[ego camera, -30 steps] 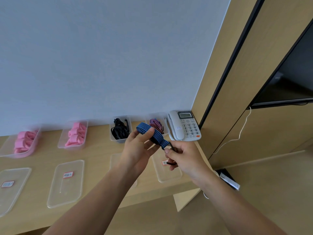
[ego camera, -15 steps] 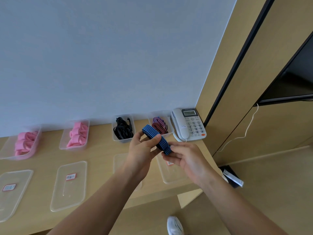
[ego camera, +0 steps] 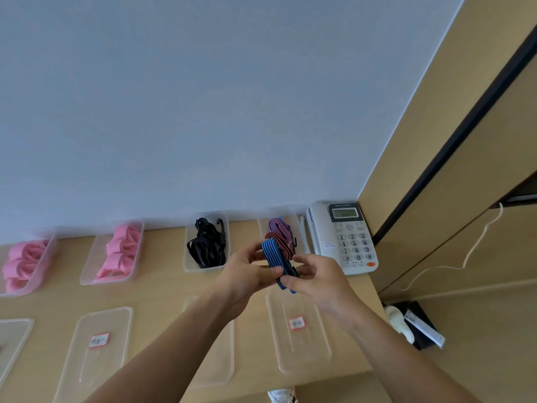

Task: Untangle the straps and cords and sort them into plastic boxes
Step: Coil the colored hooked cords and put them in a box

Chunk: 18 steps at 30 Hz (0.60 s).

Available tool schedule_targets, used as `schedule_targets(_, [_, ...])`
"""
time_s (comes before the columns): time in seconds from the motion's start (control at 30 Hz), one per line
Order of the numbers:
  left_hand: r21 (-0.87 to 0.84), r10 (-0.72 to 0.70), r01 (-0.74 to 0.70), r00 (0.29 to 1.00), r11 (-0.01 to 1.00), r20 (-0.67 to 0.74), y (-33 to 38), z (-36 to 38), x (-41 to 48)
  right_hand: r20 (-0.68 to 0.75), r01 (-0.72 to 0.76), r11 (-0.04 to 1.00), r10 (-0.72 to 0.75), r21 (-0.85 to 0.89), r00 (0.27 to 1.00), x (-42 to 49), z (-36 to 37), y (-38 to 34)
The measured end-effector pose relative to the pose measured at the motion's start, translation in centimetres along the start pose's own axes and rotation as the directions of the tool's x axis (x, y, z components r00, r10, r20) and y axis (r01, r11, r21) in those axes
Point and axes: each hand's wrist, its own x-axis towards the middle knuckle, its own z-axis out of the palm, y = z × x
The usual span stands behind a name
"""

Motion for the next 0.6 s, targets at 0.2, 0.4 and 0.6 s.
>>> schedule_targets(0.2, [0.093, -0.081, 0.085, 0.996, 0.992, -0.05, 0.0, 0.5, 4.9, 0.027, -0.023, 0.983, 0.028, -0.184, 0.999, 6.0, -1.1, 0.7])
schedule_targets(0.4, [0.493, 0.097, -0.01, 0.984, 0.87, -0.151, 1.5, 0.2, 10.3, -0.043, 0.147, 0.837, -0.199, -0.527, 0.979, 12.5, -0.9, -0.4])
schedule_targets(0.6, [0.861, 0.308, -0.023, 0.938, 0.509, -0.157, 1.5, -0.7, 15.1, 0.102, 0.251, 0.609, -0.268, -0.753, 0.958, 17.9, -0.3, -0.9])
